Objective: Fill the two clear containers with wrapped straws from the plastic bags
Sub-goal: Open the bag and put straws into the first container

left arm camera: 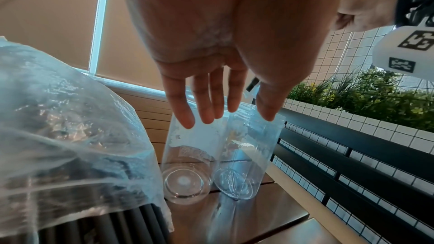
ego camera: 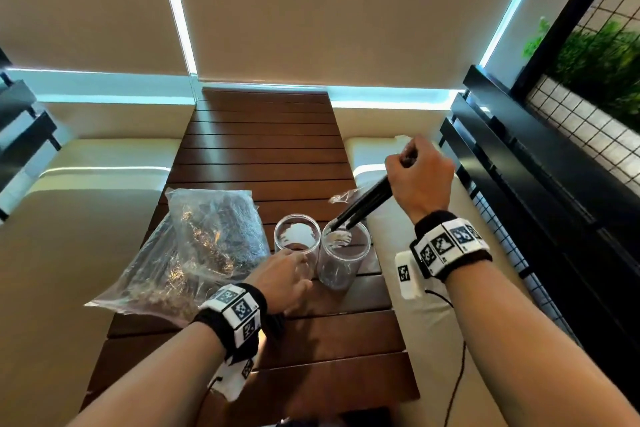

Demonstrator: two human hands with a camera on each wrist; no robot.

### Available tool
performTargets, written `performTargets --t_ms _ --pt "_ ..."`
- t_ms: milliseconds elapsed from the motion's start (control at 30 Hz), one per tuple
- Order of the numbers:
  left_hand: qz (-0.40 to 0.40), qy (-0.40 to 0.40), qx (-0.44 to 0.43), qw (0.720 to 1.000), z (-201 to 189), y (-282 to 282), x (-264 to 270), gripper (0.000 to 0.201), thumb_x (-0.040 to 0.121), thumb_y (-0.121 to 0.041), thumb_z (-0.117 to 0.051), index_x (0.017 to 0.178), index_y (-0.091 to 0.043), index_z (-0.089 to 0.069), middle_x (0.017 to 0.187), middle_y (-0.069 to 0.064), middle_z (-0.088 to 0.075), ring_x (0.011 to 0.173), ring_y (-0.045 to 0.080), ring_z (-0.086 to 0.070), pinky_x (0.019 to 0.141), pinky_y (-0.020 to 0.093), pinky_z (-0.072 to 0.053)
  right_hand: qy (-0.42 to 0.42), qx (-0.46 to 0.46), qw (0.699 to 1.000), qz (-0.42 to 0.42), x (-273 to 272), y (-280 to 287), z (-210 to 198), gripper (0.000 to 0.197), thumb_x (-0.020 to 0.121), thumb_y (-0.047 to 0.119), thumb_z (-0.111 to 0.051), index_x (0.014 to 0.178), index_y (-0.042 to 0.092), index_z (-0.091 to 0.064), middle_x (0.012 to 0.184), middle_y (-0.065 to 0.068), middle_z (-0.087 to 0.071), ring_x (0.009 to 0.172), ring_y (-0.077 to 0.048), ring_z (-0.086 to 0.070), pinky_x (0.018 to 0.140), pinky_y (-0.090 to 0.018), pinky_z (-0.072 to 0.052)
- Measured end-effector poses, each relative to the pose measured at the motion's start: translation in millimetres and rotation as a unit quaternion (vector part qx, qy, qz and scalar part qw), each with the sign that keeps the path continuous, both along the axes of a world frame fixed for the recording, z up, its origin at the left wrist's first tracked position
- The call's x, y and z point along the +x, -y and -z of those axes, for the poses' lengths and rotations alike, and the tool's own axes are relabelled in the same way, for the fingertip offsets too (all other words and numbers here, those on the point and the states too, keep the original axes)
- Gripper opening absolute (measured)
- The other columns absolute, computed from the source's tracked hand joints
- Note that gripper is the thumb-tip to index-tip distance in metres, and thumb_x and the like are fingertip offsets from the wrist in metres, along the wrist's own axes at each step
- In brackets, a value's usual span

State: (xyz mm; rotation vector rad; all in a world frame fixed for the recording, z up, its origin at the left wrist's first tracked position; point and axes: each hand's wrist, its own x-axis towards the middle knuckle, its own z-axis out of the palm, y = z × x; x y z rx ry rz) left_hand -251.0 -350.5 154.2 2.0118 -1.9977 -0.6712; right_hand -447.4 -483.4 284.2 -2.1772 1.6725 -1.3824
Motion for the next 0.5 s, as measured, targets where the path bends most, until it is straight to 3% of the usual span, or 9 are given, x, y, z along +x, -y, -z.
performTargets --t_ms 200,367,500 --pt "-0.002 0.019 0.001 1.0 2.2 6.8 -2.4 0.055 0.089 -0.041 -0.059 0.138 -0.017 -0.047 0.135 0.005 -0.054 0.124 0.022 -0.051 0.107 0.035 -0.039 -0.069 0.037 0.995 -0.065 8.1 -3.6 35.4 0.022 0.084 0.019 -0.067 0.078 0.018 -0.046 0.064 0.007 -0.048 0.056 -0.016 -0.046 0.054 -0.022 -0.031" --pt "-0.016 0.019 0.024 0.999 8.2 8.7 -2.4 0.063 0.088 -0.04 -0.06 0.144 -0.02 -0.039 0.143 0.005 -0.048 0.131 0.025 -0.046 0.11 0.035 -0.036 -0.176 0.138 0.965 -0.134 24.0 -16.1 90.7 0.025 0.087 0.025 -0.064 0.083 0.022 -0.039 0.075 0.006 -0.048 0.063 -0.019 -0.046 0.058 -0.027 -0.032" --pt "-0.035 -0.002 0.054 0.998 17.9 10.8 7.5 0.08 0.087 -0.041 -0.062 0.152 -0.02 -0.022 0.153 0.005 -0.033 0.138 0.025 -0.037 0.116 0.037 -0.03 -0.207 0.204 0.94 -0.177 36.1 -27.3 122.2 0.024 0.085 0.031 -0.057 0.08 0.024 -0.034 0.075 0.004 -0.051 0.068 -0.028 -0.055 0.061 -0.036 -0.045"
